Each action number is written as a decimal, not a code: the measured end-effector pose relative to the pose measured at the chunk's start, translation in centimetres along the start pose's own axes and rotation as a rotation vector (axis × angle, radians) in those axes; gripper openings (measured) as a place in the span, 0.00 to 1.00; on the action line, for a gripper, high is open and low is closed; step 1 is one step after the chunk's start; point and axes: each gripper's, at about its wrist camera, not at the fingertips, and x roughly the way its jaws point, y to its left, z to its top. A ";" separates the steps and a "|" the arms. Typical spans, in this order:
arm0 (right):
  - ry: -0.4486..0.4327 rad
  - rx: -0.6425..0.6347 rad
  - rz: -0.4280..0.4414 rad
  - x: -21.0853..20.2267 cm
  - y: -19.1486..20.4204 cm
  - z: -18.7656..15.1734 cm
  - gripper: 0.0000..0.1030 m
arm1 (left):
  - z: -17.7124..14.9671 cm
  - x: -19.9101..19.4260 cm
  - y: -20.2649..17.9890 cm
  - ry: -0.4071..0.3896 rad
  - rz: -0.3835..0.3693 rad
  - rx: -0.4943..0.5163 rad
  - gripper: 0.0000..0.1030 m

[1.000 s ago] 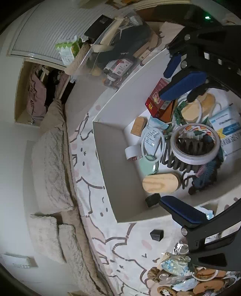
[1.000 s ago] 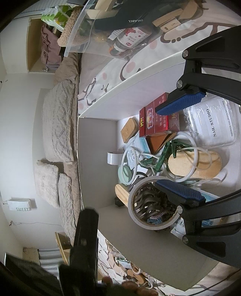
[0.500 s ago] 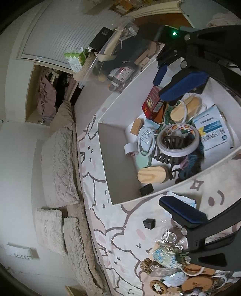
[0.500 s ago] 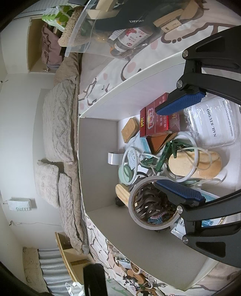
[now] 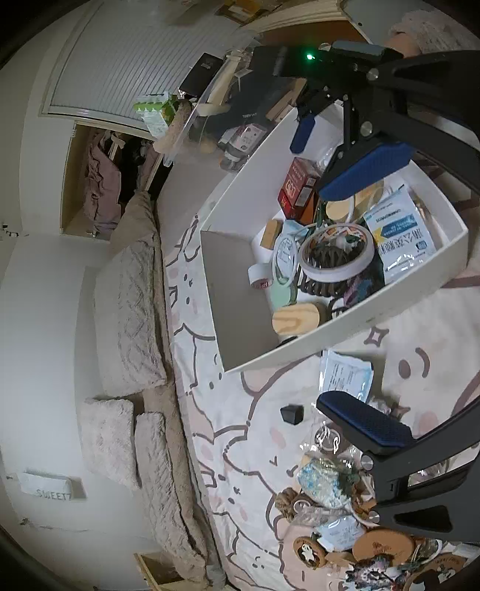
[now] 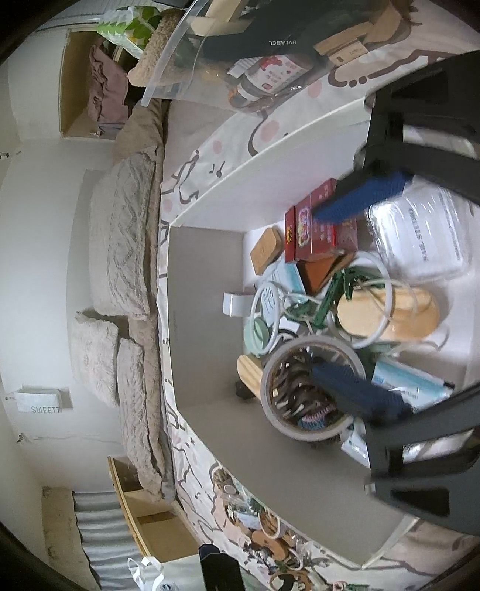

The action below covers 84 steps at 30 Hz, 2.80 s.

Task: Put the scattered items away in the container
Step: 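Withdraw both tools from the box back toward the bed, then move both tools over the scattered items toward the pink scissors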

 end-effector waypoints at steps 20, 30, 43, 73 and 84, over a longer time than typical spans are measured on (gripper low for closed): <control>-0.165 -0.027 0.024 -6.9 4.6 4.1 1.00 | -0.3 -4.6 3.7 -0.071 0.053 -0.055 1.00; -0.170 -0.040 0.032 -8.2 6.8 5.2 1.00 | -0.3 -7.9 5.6 -0.109 0.102 -0.058 1.00; -0.193 -0.081 0.054 -9.8 10.1 5.9 1.00 | -1.7 -11.7 9.2 -0.127 0.189 -0.061 1.00; -0.237 -0.131 0.143 -11.7 17.5 6.3 1.00 | -6.6 -20.8 20.4 -0.158 0.371 -0.138 1.00; -0.187 -0.223 0.169 -10.2 21.7 4.9 1.00 | -9.7 -21.6 23.3 -0.103 0.404 -0.143 1.00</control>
